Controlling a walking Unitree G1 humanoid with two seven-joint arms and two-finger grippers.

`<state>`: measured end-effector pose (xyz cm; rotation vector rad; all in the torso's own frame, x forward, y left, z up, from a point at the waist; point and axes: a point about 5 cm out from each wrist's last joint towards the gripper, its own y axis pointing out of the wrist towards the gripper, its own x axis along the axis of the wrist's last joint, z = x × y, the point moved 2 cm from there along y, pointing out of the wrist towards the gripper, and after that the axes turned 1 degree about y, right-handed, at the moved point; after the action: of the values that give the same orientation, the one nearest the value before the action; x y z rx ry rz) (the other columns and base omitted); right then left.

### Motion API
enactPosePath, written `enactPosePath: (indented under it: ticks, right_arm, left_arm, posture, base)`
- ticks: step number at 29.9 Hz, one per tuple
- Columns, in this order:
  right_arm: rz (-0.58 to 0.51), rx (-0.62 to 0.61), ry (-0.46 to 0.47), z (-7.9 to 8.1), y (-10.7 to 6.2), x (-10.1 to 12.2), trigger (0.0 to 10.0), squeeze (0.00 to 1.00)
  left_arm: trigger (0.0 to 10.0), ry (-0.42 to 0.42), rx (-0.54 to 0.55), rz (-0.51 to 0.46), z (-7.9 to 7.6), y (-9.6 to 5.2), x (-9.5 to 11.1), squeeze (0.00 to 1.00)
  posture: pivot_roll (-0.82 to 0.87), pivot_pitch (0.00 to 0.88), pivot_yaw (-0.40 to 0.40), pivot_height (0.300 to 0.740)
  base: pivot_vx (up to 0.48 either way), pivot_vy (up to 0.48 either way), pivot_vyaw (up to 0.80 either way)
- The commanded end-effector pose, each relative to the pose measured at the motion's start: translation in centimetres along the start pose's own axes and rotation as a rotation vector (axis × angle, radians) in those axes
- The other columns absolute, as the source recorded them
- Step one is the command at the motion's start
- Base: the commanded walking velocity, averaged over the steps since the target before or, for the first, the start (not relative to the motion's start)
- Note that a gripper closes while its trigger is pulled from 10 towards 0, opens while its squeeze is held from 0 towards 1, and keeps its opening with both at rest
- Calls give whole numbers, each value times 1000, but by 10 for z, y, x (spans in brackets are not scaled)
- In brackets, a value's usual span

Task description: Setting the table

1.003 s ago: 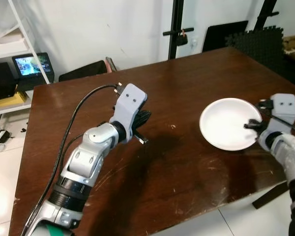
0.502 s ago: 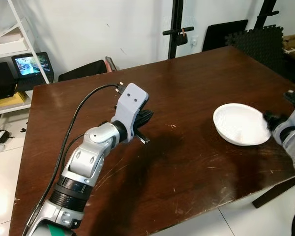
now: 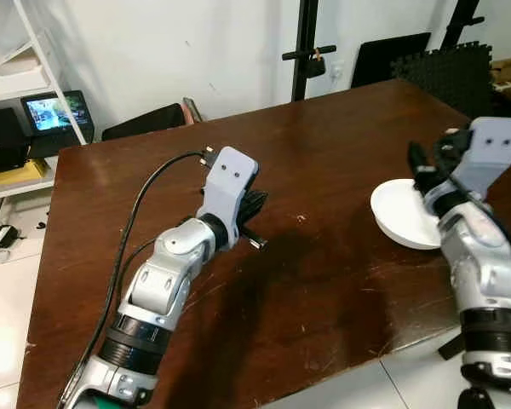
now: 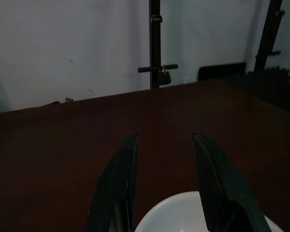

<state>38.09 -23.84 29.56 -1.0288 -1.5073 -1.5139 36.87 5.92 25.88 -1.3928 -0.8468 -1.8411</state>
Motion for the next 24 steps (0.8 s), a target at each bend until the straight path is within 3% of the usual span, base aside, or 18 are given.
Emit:
enactPosePath:
  ticks: [1, 11, 24]
  right_arm:
    - [-11, 18, -21, 3, -4, -3, 10000, 0]
    - [2, 3, -37, 2, -10, -6, 10000, 0]
    - [6, 13, -47, 3, -11, -7, 10000, 0]
  left_arm:
    - [10000, -6, 22, 7, 4, -1, -3, 0]
    - [10000, -8, 47, 6, 7, -1, -4, 0]
    - [10000, -31, 58, 12, 8, -1, -5, 0]
  posture:
    - [-28, 177, 164, 740]
    - [-29, 178, 159, 740]
    - [-32, 183, 154, 740]
  base:
    - [277, -390, 0]
    - [273, -384, 0]
    - [0, 0, 0]
